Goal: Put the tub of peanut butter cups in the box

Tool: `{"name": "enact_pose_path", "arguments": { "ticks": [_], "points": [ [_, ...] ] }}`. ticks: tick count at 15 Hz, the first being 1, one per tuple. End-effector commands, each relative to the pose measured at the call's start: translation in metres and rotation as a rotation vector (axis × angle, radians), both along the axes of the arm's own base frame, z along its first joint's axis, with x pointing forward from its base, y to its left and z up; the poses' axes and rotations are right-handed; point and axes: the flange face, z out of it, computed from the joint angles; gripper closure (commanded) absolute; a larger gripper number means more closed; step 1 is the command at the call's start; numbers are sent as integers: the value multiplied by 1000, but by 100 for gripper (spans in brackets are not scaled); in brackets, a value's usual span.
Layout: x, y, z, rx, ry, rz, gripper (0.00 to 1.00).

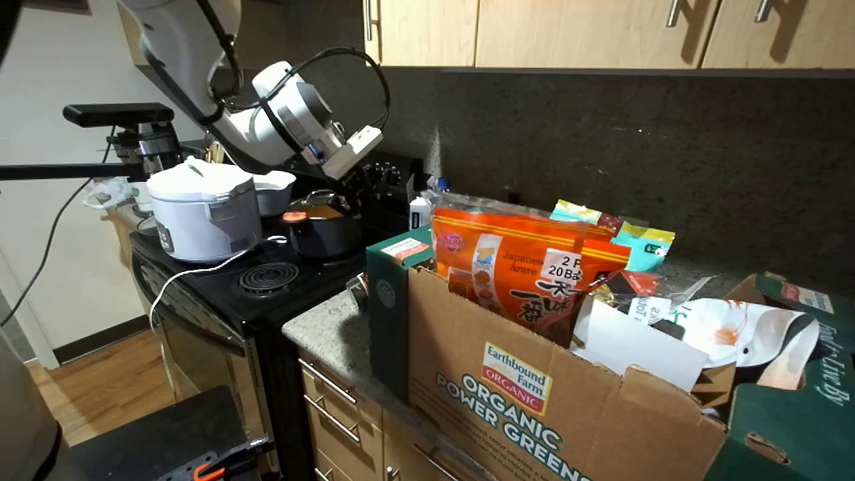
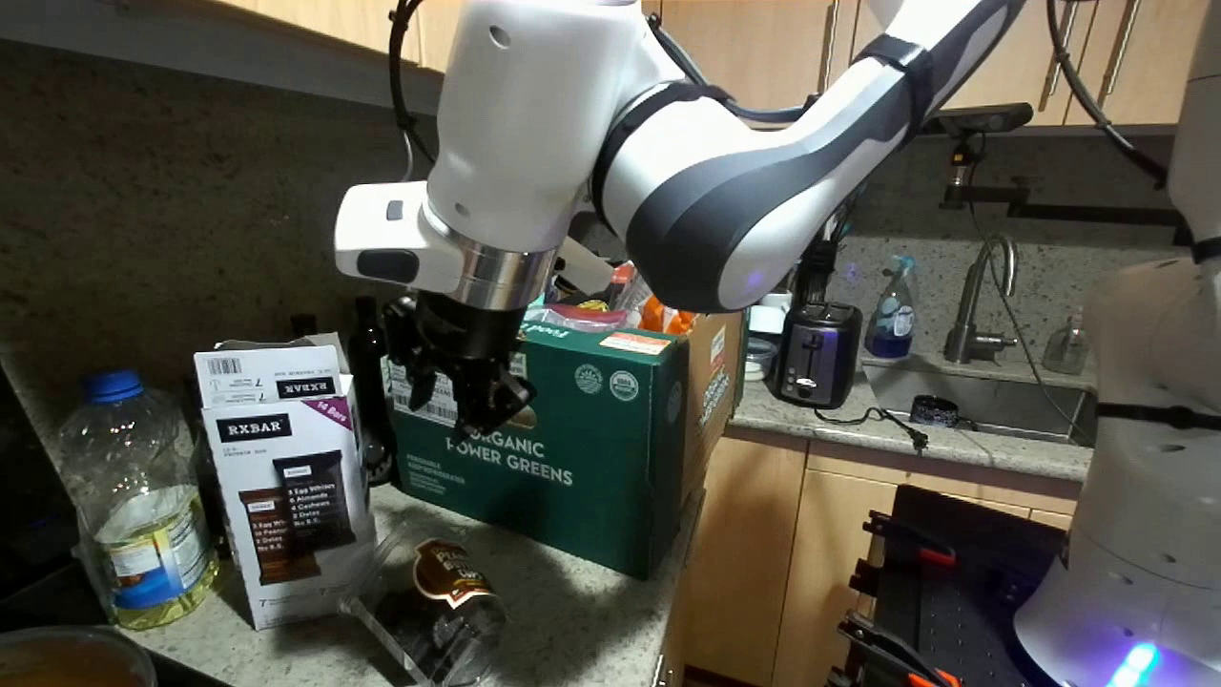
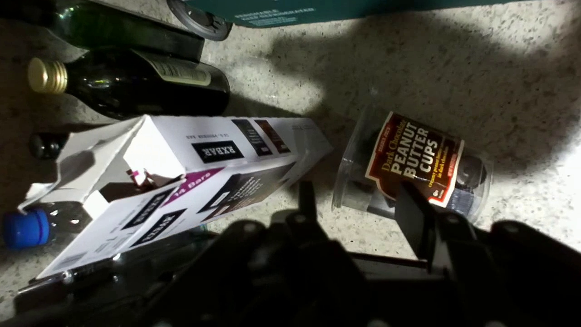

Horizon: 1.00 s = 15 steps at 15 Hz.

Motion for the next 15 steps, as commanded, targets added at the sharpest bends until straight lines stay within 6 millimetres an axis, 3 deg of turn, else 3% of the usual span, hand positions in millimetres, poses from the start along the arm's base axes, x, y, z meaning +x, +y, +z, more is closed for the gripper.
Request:
{"name": "enact_pose_path", "arguments": {
  "ticks": [1,5,8,12,15],
  "points": [
    [10,-3,-20,54,15,23,52],
    [15,3,-38,92,54,41,57],
    [16,5,-46,100,81,38,53],
    [23,3,-57,109,120,34,38],
    [32,-2,-66,119,149,19,33]
  ]
}}
